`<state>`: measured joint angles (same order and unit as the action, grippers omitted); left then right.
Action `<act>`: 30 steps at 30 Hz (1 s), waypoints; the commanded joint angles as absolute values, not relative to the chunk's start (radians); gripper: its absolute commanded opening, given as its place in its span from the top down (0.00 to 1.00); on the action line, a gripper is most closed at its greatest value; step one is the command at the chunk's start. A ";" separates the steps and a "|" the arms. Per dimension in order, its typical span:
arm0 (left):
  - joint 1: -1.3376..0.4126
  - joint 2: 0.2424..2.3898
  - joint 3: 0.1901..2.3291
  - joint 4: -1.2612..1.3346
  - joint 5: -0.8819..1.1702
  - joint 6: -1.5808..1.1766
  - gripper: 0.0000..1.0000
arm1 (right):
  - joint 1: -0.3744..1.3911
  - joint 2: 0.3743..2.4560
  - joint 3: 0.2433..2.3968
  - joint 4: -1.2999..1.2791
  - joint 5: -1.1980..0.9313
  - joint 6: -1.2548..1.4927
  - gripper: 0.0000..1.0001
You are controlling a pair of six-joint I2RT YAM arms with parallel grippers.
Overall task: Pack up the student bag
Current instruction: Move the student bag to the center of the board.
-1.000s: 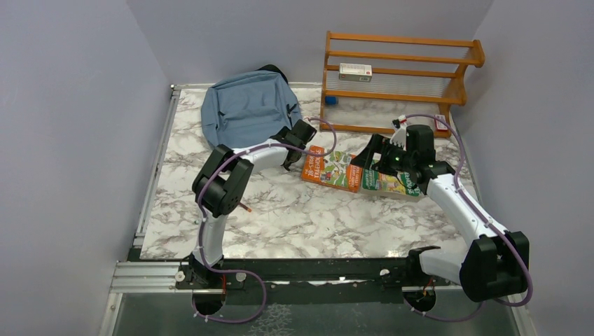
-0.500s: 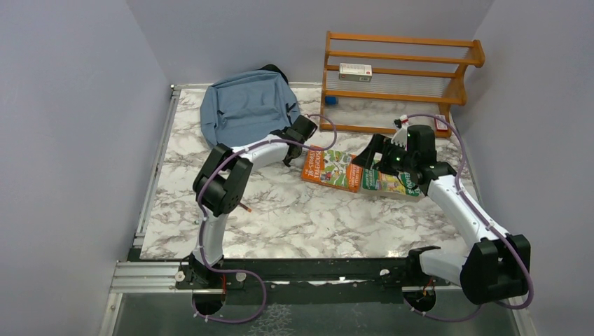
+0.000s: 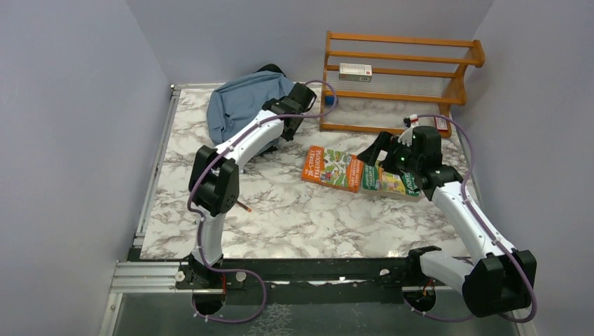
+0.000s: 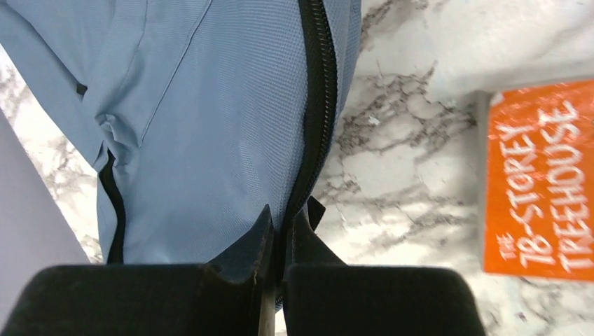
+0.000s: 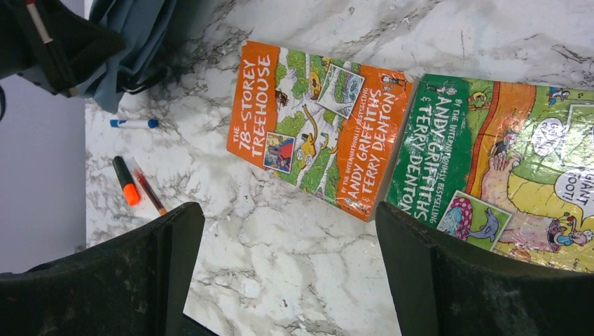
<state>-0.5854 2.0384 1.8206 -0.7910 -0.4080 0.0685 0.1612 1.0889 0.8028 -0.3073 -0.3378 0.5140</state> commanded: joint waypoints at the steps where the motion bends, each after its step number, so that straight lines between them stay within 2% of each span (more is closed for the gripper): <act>1: -0.604 1.927 1.906 -0.962 -0.288 -0.048 1.00 | 0.155 1.052 0.811 -0.339 -0.296 0.538 0.03; 16: -0.773 1.777 1.915 -1.161 -0.119 -0.271 1.00 | 0.155 0.991 0.785 -0.371 -0.301 0.554 0.04; 24: -0.934 1.830 2.019 -1.144 -0.022 -0.334 1.00 | 0.155 0.956 0.778 -0.380 -0.277 0.566 0.04; 26: -0.948 1.838 2.004 -1.113 -0.005 -0.324 0.95 | 0.155 0.941 0.778 -0.380 -0.262 0.571 0.04; 30: -0.947 1.813 1.925 -1.011 0.020 -0.285 0.68 | 0.155 0.928 0.777 -0.378 -0.235 0.575 0.04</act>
<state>-0.9508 1.8332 1.9633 -1.1431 -0.0467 -0.3016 0.1616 0.9535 0.7856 -0.3614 -0.2893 0.5610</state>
